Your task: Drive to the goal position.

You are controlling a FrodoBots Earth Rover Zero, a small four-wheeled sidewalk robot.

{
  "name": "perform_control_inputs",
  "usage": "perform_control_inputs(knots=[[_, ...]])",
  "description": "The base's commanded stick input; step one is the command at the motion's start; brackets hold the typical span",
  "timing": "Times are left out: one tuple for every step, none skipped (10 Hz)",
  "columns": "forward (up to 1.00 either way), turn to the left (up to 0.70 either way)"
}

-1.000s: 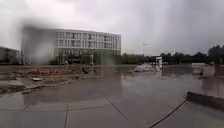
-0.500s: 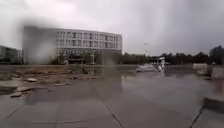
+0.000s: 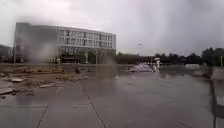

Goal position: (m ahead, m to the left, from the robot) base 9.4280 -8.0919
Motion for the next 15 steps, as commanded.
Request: perform_control_inputs(knots=[[0.70,-0.35],[0.70,-0.35],[0.70,-0.34],[0.70,-0.29],[0.70,-0.21],[0.70,0.00],[0.70,0.00],[0.70,0.00],[0.70,0.00],[0.70,0.00],[0.70,0.00],[0.70,0.00],[0.70,0.00],[0.70,0.00],[0.70,0.00]])
